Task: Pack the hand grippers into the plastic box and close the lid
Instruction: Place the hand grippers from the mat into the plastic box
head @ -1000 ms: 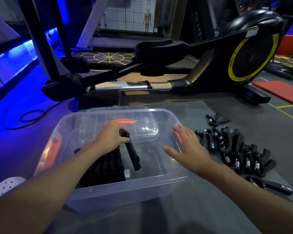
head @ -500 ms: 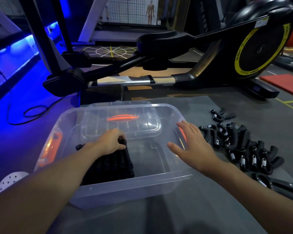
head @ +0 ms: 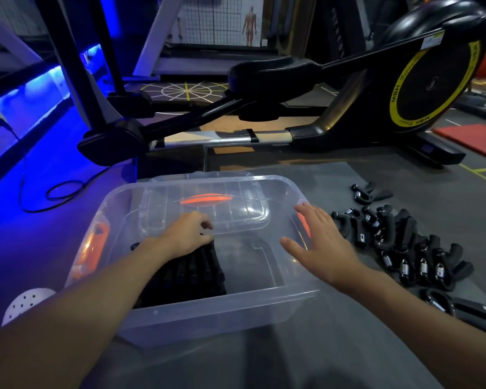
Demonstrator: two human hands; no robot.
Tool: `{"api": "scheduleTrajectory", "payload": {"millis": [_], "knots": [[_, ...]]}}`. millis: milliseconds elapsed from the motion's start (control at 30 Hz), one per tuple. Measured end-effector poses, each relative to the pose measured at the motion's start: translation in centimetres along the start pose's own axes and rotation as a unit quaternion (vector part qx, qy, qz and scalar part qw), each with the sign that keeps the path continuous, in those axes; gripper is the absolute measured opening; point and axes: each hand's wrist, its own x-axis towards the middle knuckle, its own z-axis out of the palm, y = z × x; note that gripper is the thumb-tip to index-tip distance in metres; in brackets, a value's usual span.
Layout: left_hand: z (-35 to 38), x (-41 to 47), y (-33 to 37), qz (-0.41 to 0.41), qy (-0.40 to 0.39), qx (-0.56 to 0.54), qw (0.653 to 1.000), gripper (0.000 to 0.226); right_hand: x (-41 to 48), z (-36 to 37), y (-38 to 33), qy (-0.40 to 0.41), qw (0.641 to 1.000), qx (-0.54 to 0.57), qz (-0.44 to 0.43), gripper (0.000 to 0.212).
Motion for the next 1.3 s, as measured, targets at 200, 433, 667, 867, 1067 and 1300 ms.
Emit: {"api": "scheduleTrajectory", "payload": {"millis": [200, 433, 667, 867, 1067, 1300], "knots": [[-4.2, -2.5, 2.2, 0.039, 0.157, -0.037, 0.986, 0.017, 0.4, 0.1, 0.2, 0.028, 0.999, 0.03, 0.02, 0.067], [-7.6, -8.4, 1.1, -0.051, 0.212, 0.145, 0.965, 0.032, 0.6, -0.3, 0.1, -0.011, 0.999, 0.009, 0.035, 0.077], [-7.2, -10.2, 0.0, -0.088, 0.184, 0.096, 0.974, 0.038, 0.3, -0.5, -0.1, 0.001, 0.998, 0.044, 0.053, 0.082], [-6.8, -9.8, 1.0, -0.1, 0.186, 0.093, 0.973, 0.041, 0.4, -0.9, -0.2, 0.014, 0.993, 0.103, 0.053, 0.085], [-6.4, -9.4, 1.8, -0.088, 0.189, 0.094, 0.973, 0.048, 0.2, -1.7, 0.5, 0.026, 0.99, 0.128, 0.06, 0.084], [-5.4, -8.5, 3.3, -0.073, 0.183, 0.099, 0.975, 0.048, -0.5, -3.1, 1.8, 0.036, 0.988, 0.134, 0.073, 0.085]]}}
